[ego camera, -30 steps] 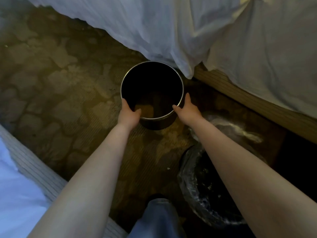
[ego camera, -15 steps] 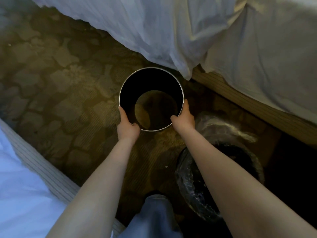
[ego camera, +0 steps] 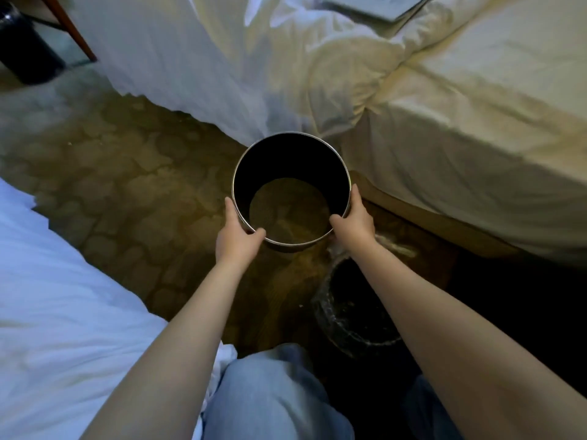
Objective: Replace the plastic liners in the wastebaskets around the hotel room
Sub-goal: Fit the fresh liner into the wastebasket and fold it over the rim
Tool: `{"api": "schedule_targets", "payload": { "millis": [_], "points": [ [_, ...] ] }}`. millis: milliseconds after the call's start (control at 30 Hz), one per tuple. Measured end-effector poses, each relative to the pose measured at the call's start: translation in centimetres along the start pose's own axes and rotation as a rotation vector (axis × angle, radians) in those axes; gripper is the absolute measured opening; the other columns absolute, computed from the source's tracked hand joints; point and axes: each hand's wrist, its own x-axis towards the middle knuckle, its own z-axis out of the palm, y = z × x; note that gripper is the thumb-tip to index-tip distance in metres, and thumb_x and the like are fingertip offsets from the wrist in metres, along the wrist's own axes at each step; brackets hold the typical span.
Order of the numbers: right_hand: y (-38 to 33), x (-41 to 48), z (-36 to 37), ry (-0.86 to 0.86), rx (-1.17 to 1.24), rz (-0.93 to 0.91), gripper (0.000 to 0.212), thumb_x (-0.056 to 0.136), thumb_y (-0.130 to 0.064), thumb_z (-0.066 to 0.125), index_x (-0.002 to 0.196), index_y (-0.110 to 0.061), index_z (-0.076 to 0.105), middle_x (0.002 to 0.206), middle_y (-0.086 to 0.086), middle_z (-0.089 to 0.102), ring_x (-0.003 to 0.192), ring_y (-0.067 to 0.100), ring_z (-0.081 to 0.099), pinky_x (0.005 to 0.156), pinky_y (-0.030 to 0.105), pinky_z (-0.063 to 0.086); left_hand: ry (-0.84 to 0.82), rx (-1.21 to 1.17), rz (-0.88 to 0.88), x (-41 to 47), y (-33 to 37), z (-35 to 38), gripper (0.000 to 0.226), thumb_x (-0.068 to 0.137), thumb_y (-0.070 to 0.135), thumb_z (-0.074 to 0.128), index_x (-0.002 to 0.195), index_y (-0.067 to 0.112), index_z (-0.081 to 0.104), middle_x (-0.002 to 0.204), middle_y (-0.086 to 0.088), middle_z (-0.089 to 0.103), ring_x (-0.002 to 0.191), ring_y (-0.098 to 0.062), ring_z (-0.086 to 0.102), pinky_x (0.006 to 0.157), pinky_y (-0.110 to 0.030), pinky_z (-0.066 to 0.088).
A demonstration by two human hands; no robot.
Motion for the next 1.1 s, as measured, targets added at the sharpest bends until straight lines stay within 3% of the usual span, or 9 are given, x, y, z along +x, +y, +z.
{"api": "schedule_targets", "payload": {
  "millis": [67, 233, 300, 367, 500, 600, 767, 867, 1100],
  "points": [
    [-0.1, -2.7, -2.3, 0.034, 0.014, -0.016, 0.085, 0.092, -0.014, 0.058, 0.152, -0.044, 0.006, 0.145, 0.006, 0.045, 0.112, 0.026, 0.060, 0.084, 0.041, 0.058, 0.013, 0.027, 0.026, -2.9, 1.2, -0.7, 0.089, 0.091, 0.025, 0.059, 0.151, 0.034, -0.006, 0.132, -0.010, 0.052, 0.089, -0.014, 0.058, 0.079, -0.031, 0.050],
    [0.3, -9.7, -7.6, 0.093, -0.011, -0.114, 0.087, 0.089, -0.017, 0.058, 0.153, -0.042, 0.004, 0.145, 0.007, 0.047, 0.112, 0.029, 0.060, 0.087, 0.045, 0.056, 0.009, 0.064, 0.106, -9.5, 4.4, -1.8, 0.086, 0.093, 0.024, 0.054, 0.152, 0.027, -0.009, 0.135, -0.014, 0.051, 0.112, -0.029, 0.057, 0.089, -0.035, 0.049],
    [0.7, -12.1, -9.9, 0.110, -0.049, -0.149, 0.086, 0.092, -0.015, 0.057, 0.154, -0.038, 0.002, 0.145, 0.007, 0.046, 0.092, 0.021, 0.064, 0.068, 0.033, 0.057, -0.012, 0.089, 0.143, -11.8, 5.7, -2.0, 0.085, 0.094, 0.022, 0.054, 0.153, 0.023, -0.007, 0.140, -0.015, 0.046, 0.120, -0.032, 0.052, 0.091, -0.035, 0.045],
    [1.7, -14.2, -12.1, 0.116, -0.086, -0.173, 0.084, 0.094, -0.015, 0.055, 0.155, -0.035, 0.001, 0.144, 0.008, 0.047, 0.071, 0.011, 0.061, 0.048, 0.022, 0.046, -0.031, 0.106, 0.176, -13.9, 6.5, -1.9, 0.084, 0.093, 0.021, 0.053, 0.153, 0.021, -0.005, 0.143, -0.015, 0.043, 0.123, -0.033, 0.049, 0.097, -0.039, 0.046],
    [4.0, -17.8, -15.7, 0.110, -0.056, -0.149, 0.081, 0.095, -0.014, 0.054, 0.155, -0.034, 0.004, 0.139, 0.008, 0.048, 0.067, 0.015, 0.064, 0.045, 0.023, 0.047, -0.099, 0.123, 0.215, -17.0, 7.5, -0.4, 0.083, 0.088, 0.022, 0.056, 0.153, 0.023, 0.003, 0.139, -0.015, 0.046, 0.114, -0.033, 0.056, 0.093, -0.044, 0.051],
    [6.2, -19.3, -17.3, 0.108, -0.032, -0.102, 0.080, 0.095, -0.013, 0.054, 0.155, -0.034, 0.005, 0.136, 0.009, 0.050, 0.067, 0.018, 0.066, 0.044, 0.023, 0.050, -0.129, 0.127, 0.214, -18.7, 7.8, 1.1, 0.075, 0.082, 0.023, 0.057, 0.146, 0.018, 0.020, 0.125, -0.016, 0.055, 0.092, -0.031, 0.065, 0.077, -0.043, 0.058],
    [10.0, -19.1, -17.9, 0.106, -0.001, -0.034, 0.074, 0.090, -0.014, 0.053, 0.150, -0.039, 0.017, 0.101, 0.004, 0.058, 0.063, 0.026, 0.071, 0.054, 0.035, 0.060, -0.220, 0.157, 0.215, -19.3, 7.4, 4.4, 0.066, 0.076, 0.025, 0.058, 0.135, 0.016, 0.029, 0.113, -0.016, 0.059, 0.082, -0.031, 0.066, 0.070, -0.041, 0.060],
    [11.9, -18.1, -17.9, 0.111, 0.021, 0.026, 0.071, 0.088, -0.015, 0.054, 0.146, -0.040, 0.023, 0.103, 0.008, 0.061, 0.065, 0.029, 0.071, 0.053, 0.037, 0.060, -0.274, 0.161, 0.198, -18.9, 7.1, 6.1, 0.057, 0.075, 0.024, 0.058, 0.126, 0.019, 0.033, 0.109, -0.013, 0.059, 0.081, -0.030, 0.066, 0.069, -0.041, 0.060],
    [14.3, -15.5, -16.6, 0.101, 0.010, 0.105, 0.083, 0.087, -0.014, 0.055, 0.151, -0.044, 0.011, 0.109, 0.008, 0.059, 0.073, 0.028, 0.068, 0.048, 0.031, 0.058, -0.325, 0.191, 0.158, -16.6, 5.4, 9.1, 0.074, 0.078, 0.019, 0.057, 0.144, 0.023, 0.022, 0.108, -0.014, 0.060, 0.080, -0.028, 0.066, 0.071, -0.043, 0.060]
  ]
}}
